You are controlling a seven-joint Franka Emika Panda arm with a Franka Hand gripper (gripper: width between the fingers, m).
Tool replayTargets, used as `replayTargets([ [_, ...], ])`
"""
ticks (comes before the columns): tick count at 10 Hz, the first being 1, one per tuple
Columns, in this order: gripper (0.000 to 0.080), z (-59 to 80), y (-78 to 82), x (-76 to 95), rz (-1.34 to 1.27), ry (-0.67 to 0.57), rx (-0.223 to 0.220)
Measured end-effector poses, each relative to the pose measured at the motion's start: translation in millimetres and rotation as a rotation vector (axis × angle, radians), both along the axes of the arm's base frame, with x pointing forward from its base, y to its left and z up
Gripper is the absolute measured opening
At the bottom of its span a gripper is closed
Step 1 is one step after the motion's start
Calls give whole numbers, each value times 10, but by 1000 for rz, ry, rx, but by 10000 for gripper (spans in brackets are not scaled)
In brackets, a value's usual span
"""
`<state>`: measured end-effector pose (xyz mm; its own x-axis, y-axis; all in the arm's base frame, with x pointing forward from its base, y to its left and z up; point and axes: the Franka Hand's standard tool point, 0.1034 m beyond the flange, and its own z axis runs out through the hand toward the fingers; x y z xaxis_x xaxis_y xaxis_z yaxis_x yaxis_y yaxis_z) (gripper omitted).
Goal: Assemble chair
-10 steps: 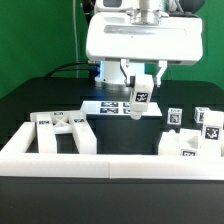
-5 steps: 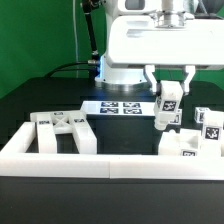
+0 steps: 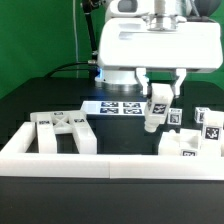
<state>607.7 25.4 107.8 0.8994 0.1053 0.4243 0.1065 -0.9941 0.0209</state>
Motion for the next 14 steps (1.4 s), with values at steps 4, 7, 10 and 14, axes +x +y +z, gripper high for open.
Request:
replayTargets([
  [4, 295, 25, 120, 182, 7, 31, 40],
  [7, 295, -8, 101, 184, 6, -3, 33],
  [10, 295, -26, 31, 27, -15, -157, 22],
  [14, 295, -32, 164, -18, 4, -151, 28],
])
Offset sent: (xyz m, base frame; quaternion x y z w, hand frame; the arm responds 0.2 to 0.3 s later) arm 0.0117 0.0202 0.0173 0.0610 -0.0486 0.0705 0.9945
